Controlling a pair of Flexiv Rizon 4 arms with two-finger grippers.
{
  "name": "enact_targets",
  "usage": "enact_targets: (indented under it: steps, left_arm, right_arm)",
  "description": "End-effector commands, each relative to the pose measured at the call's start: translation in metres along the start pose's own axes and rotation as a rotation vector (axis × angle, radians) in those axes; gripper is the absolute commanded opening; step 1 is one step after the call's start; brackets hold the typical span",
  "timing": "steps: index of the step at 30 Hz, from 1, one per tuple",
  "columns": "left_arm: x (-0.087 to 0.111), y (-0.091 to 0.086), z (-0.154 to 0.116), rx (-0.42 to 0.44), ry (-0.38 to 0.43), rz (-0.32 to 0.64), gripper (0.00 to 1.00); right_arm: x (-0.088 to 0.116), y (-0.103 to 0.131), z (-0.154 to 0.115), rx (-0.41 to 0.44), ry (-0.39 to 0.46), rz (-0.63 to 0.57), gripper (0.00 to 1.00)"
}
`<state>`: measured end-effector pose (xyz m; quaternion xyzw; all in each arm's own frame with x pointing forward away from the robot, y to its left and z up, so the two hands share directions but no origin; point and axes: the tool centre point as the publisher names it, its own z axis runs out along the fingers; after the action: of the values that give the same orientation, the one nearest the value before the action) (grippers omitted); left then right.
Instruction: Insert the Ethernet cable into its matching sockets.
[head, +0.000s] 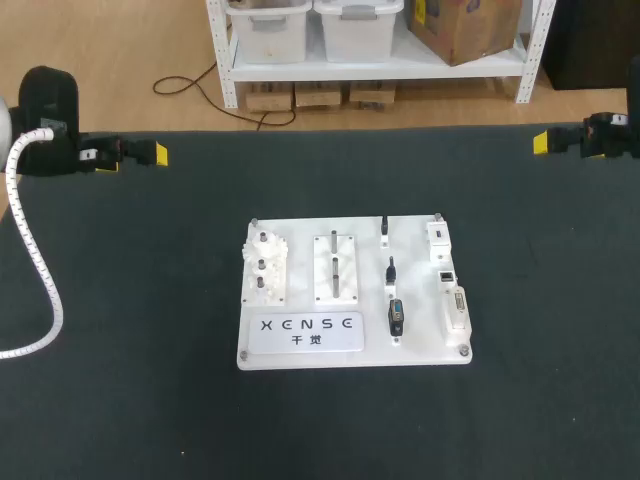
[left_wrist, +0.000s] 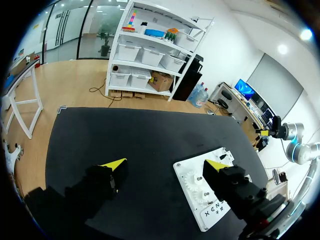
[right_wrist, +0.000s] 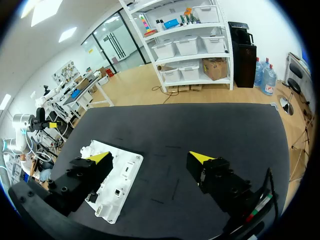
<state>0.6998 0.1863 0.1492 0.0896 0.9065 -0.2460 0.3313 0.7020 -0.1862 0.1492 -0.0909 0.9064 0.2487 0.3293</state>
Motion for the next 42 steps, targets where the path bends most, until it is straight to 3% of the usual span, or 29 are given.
enact_targets:
  steps: [1,15,19,25,27,34,42]
  left_arm:
    - [-0.001,-0.001,0.0,-0.008,0.005,-0.002,1.0]
    - [-0.001,-0.001,0.0,-0.008,0.005,-0.002,1.0]
    - [0.0,-0.01,0.002,0.077,0.063,0.12,1.0]
    - [0.017,-0.038,0.002,0.249,0.115,0.324,1.0]
    - [0.025,-0.049,0.0,0.344,0.105,0.393,1.0]
    - [0.053,-0.076,0.0,0.509,0.065,0.547,1.0]
    - [0.077,-0.095,0.006,0.682,-0.011,0.692,1.0]
  right_arm:
    - [0.0,0.0,0.0,0.001,0.0,0.0,1.0]
    - [0.0,0.0,0.0,0.001,0.0,0.0,1.0]
    - [0.0,0.0,0.0,0.001,0.0,0.0,1.0]
    - [0.0,0.0,0.0,0.001,0.0,0.0,1.0]
    - [0.0,0.0,0.0,0.001,0.0,0.0,1.0]
    - [0.0,0.0,0.0,0.001,0.0,0.0,1.0]
    - [0.0,0.0,0.0,0.001,0.0,0.0,1.0]
